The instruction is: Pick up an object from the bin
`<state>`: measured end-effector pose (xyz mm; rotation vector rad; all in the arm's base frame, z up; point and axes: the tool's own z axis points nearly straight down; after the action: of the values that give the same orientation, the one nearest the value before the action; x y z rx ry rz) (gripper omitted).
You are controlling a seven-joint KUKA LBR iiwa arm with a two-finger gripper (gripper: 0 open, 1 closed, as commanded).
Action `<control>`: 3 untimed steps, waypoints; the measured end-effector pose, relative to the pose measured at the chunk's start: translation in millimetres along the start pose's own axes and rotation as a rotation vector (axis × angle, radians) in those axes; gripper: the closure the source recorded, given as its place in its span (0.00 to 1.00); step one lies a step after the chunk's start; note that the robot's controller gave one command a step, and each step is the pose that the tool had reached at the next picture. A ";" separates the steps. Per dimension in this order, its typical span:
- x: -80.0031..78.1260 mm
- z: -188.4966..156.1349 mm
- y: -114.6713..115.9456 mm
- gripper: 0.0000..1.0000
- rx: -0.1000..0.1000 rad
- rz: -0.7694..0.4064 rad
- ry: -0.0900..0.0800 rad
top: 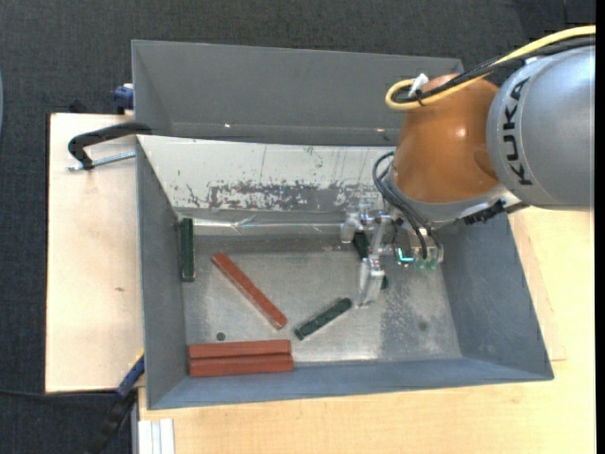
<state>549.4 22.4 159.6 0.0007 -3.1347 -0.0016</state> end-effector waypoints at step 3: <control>34.5 89.4 16.0 1.00 -0.001 0.111 -0.006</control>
Offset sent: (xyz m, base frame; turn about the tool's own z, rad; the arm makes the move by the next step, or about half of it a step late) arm -0.0469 0.0382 -0.0896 -0.0827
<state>514.2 38.4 70.4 -0.1742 -3.1356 -0.0019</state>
